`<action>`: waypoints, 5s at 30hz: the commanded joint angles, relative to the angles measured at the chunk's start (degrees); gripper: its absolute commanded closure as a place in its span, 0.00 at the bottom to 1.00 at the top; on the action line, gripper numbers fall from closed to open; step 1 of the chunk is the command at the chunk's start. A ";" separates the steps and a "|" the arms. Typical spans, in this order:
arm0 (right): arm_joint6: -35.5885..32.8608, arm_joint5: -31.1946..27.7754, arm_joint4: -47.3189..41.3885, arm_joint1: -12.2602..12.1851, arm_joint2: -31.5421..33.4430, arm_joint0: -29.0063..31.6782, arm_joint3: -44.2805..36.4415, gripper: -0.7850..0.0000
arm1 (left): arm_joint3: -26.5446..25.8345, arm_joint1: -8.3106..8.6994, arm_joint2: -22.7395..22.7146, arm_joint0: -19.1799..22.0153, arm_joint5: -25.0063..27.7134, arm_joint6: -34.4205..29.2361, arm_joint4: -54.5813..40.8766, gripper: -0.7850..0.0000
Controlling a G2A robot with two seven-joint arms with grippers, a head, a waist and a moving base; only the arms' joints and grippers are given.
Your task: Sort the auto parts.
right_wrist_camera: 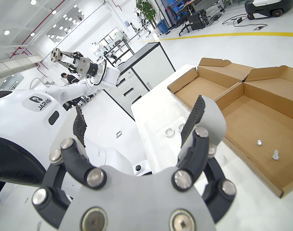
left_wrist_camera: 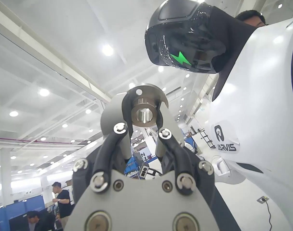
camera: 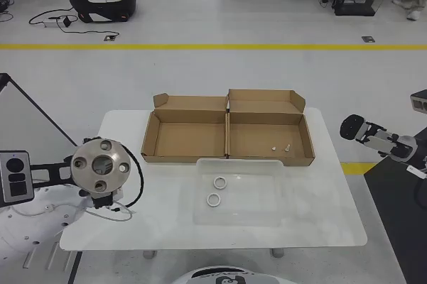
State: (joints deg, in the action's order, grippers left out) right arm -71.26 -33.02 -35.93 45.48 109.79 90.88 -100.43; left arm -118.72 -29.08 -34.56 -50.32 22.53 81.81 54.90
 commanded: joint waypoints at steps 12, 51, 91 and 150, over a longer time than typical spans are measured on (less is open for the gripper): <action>0.00 0.00 0.00 0.00 0.00 0.00 0.00 0.00 | -0.11 -0.16 0.10 0.13 -0.22 0.23 0.33 1.00; 0.00 0.00 0.00 0.00 0.00 0.00 0.00 0.00 | 6.53 -7.09 0.40 5.08 6.09 -26.11 0.88 1.00; 0.00 0.00 0.00 0.00 0.00 0.00 0.00 0.00 | 39.71 -25.47 8.05 25.85 19.97 -62.06 4.63 1.00; 0.00 0.00 0.00 0.00 0.00 0.00 0.00 0.00 | 91.47 -60.91 24.82 27.62 13.83 -111.39 7.09 1.00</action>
State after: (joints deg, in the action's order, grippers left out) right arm -71.26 -33.02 -35.93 45.48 109.79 90.88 -100.43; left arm -27.97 -89.64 -9.74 -22.63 36.25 -29.72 61.55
